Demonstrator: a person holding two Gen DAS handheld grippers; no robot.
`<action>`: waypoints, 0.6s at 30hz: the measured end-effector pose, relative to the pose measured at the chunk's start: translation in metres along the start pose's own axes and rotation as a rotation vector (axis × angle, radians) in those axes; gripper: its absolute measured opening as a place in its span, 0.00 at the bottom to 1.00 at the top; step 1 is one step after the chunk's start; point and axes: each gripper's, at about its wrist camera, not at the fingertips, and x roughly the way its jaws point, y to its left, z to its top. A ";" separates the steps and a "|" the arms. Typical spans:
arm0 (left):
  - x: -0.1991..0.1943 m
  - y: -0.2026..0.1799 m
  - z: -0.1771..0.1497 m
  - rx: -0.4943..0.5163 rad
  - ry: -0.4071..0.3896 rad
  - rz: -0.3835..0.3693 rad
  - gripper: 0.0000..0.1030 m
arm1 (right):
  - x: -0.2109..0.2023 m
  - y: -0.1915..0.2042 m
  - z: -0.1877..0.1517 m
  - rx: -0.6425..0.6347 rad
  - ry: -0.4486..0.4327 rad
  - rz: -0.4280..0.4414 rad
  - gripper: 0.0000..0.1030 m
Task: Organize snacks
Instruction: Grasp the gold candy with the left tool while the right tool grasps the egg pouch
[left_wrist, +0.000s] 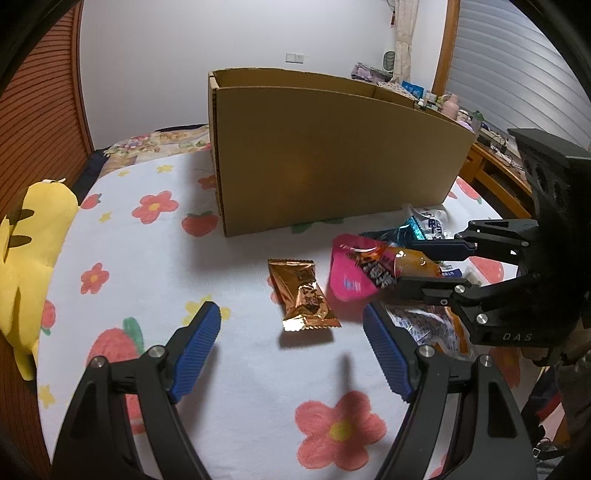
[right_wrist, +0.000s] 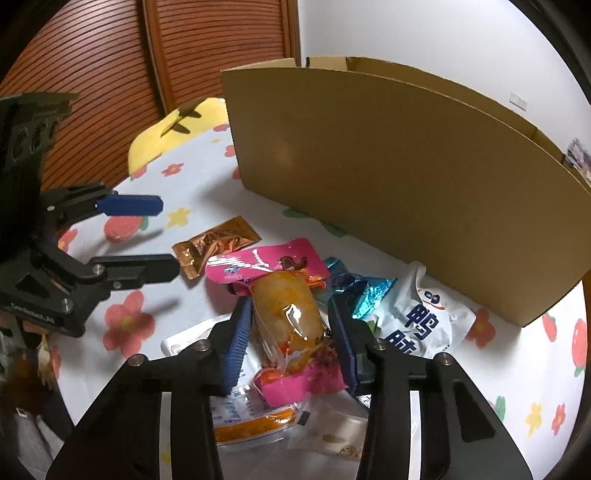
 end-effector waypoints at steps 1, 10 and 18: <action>0.001 0.000 0.000 0.000 0.001 0.000 0.76 | -0.001 0.001 -0.001 -0.002 -0.006 -0.006 0.38; 0.004 -0.004 0.002 -0.006 0.006 -0.007 0.69 | -0.015 0.002 -0.003 0.031 -0.082 -0.021 0.34; 0.018 -0.014 0.009 0.010 0.032 -0.005 0.57 | -0.035 -0.002 -0.009 0.083 -0.152 -0.011 0.34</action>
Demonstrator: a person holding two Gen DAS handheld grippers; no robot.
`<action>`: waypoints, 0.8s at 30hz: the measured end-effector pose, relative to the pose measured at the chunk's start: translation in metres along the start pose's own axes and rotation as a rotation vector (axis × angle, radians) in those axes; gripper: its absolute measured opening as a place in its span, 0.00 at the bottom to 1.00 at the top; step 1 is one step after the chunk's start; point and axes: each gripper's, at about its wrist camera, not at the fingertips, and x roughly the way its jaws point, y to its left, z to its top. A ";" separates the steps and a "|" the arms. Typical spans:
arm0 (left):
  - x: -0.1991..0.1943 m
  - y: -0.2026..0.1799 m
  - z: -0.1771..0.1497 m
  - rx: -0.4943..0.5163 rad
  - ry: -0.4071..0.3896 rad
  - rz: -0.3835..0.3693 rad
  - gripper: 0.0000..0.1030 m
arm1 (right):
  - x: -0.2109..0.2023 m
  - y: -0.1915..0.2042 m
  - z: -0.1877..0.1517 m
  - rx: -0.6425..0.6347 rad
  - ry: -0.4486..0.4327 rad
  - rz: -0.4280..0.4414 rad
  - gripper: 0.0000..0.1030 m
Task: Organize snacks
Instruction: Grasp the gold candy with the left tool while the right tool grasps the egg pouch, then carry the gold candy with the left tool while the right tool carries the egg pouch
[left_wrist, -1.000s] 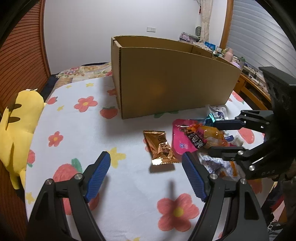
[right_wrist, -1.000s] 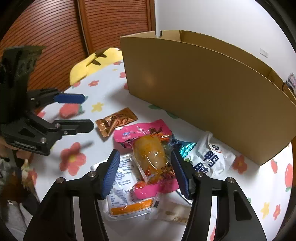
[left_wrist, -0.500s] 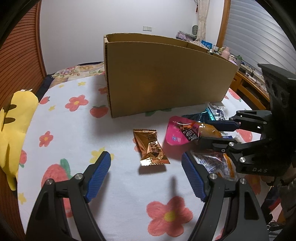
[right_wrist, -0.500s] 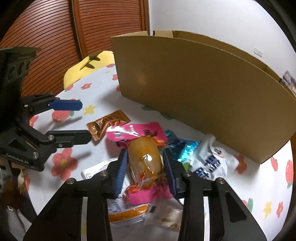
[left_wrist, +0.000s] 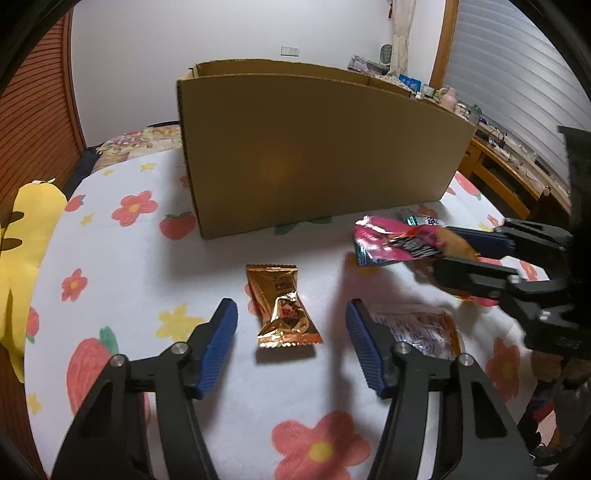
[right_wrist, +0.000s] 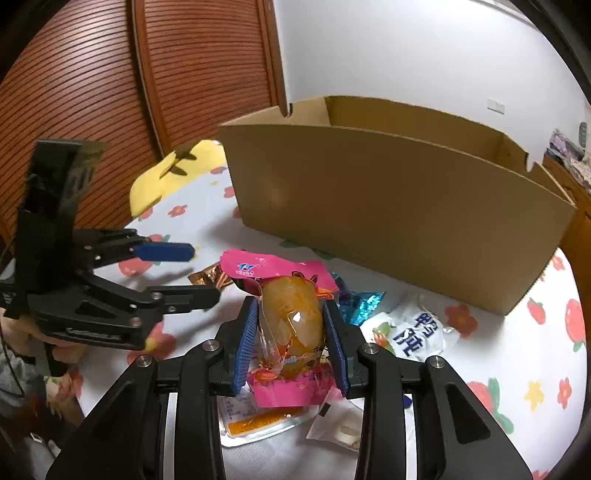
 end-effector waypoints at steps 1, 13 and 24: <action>0.002 -0.001 0.001 0.001 0.004 0.004 0.57 | -0.004 -0.001 -0.001 0.008 -0.011 0.001 0.34; 0.012 0.002 0.005 -0.018 0.031 0.018 0.34 | -0.034 -0.011 -0.009 0.055 -0.062 -0.022 0.34; 0.009 0.003 -0.001 -0.011 0.032 0.024 0.22 | -0.045 -0.019 -0.014 0.075 -0.079 -0.027 0.34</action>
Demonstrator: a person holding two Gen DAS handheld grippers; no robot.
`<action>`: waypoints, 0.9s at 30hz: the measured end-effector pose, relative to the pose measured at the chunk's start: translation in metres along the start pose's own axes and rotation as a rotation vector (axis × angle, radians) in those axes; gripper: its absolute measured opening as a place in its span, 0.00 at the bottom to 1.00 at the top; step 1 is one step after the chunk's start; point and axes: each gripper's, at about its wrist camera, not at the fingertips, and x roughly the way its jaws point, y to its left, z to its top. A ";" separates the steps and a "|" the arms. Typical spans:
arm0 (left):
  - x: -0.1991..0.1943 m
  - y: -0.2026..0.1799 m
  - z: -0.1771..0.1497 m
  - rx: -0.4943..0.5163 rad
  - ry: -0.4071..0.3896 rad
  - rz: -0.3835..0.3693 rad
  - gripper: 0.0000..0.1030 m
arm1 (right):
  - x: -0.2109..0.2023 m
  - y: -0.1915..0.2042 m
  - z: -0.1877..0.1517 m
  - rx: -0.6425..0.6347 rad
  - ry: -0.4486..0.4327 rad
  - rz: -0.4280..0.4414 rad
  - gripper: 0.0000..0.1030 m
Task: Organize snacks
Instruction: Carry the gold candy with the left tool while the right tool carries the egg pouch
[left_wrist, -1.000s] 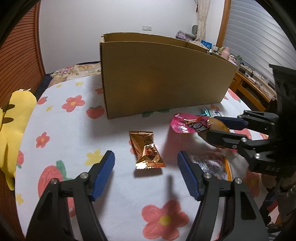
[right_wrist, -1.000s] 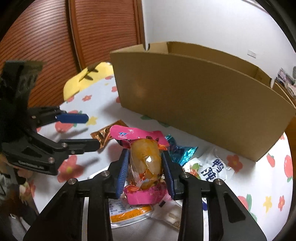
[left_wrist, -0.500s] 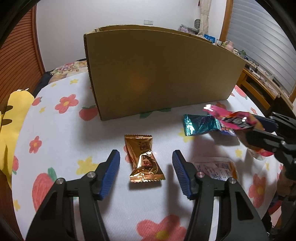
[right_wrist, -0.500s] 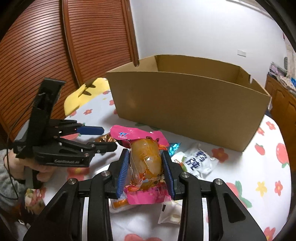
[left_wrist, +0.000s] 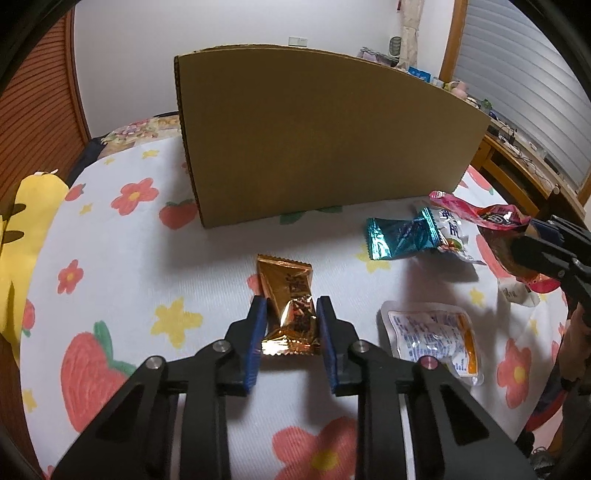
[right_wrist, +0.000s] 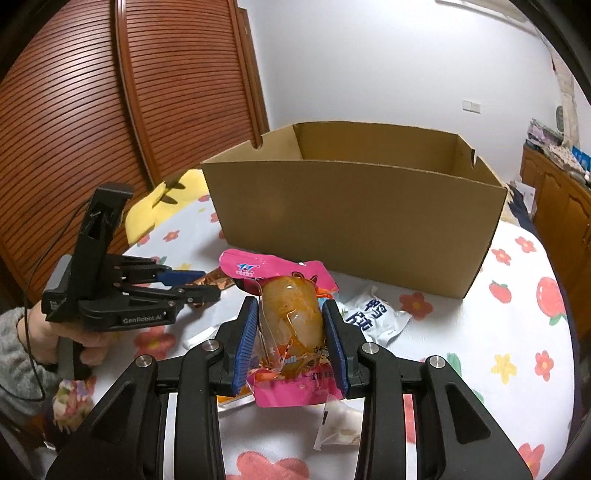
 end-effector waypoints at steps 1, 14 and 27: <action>-0.002 0.000 -0.001 0.004 -0.003 0.000 0.22 | 0.000 0.000 0.000 -0.003 0.001 -0.003 0.34; -0.046 -0.009 -0.008 0.003 -0.073 -0.026 0.22 | -0.016 -0.002 -0.012 0.000 -0.004 -0.044 0.34; -0.078 -0.009 -0.011 0.005 -0.125 -0.041 0.22 | -0.033 0.002 -0.013 0.004 -0.035 -0.079 0.34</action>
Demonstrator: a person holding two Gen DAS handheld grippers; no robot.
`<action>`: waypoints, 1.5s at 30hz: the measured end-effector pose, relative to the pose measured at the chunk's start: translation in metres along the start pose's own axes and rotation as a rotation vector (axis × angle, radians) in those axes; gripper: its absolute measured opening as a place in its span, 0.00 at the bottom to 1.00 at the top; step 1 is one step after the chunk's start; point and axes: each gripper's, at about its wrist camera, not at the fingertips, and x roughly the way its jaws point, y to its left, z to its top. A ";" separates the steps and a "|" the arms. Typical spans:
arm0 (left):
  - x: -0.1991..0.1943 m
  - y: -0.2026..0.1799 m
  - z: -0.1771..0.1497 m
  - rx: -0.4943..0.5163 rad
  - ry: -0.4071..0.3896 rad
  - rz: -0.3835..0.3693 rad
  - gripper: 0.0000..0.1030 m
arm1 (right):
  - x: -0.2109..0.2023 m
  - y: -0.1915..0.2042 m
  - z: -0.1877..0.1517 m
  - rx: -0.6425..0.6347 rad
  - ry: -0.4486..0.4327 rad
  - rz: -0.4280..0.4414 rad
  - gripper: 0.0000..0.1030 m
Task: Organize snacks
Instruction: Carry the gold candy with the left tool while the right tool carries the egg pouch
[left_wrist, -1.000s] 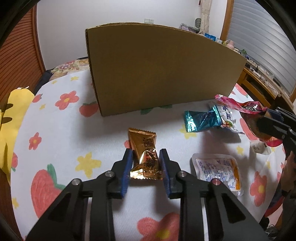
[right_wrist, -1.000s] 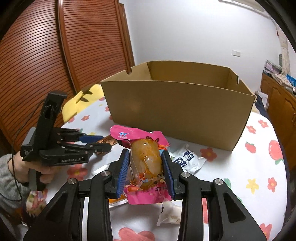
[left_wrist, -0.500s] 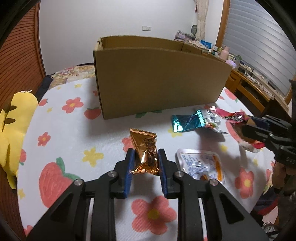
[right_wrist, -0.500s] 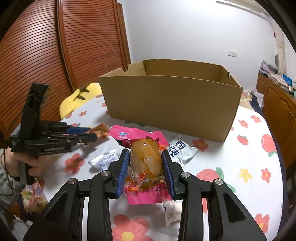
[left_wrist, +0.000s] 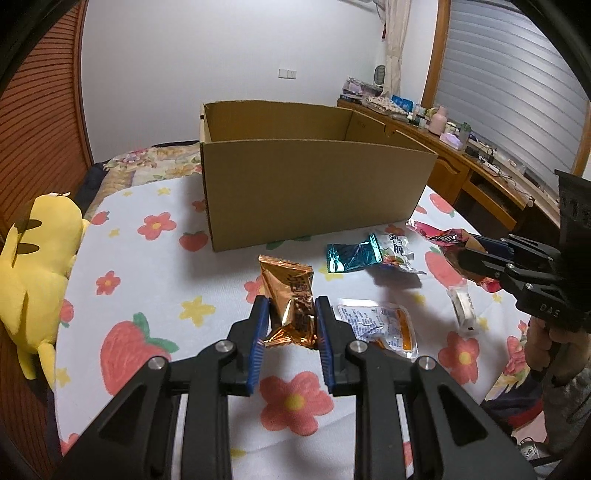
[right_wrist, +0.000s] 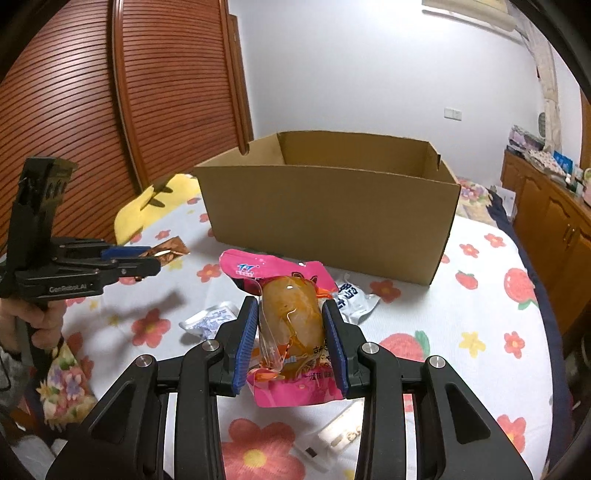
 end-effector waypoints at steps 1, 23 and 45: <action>-0.002 0.001 0.000 -0.002 -0.006 -0.002 0.22 | -0.001 0.000 0.000 -0.001 -0.001 -0.003 0.34; -0.029 -0.009 0.031 0.026 -0.140 0.010 0.22 | -0.038 -0.010 0.015 -0.020 -0.088 -0.052 0.34; 0.040 0.000 0.153 0.086 -0.169 0.022 0.22 | 0.020 -0.042 0.128 -0.187 -0.111 -0.053 0.34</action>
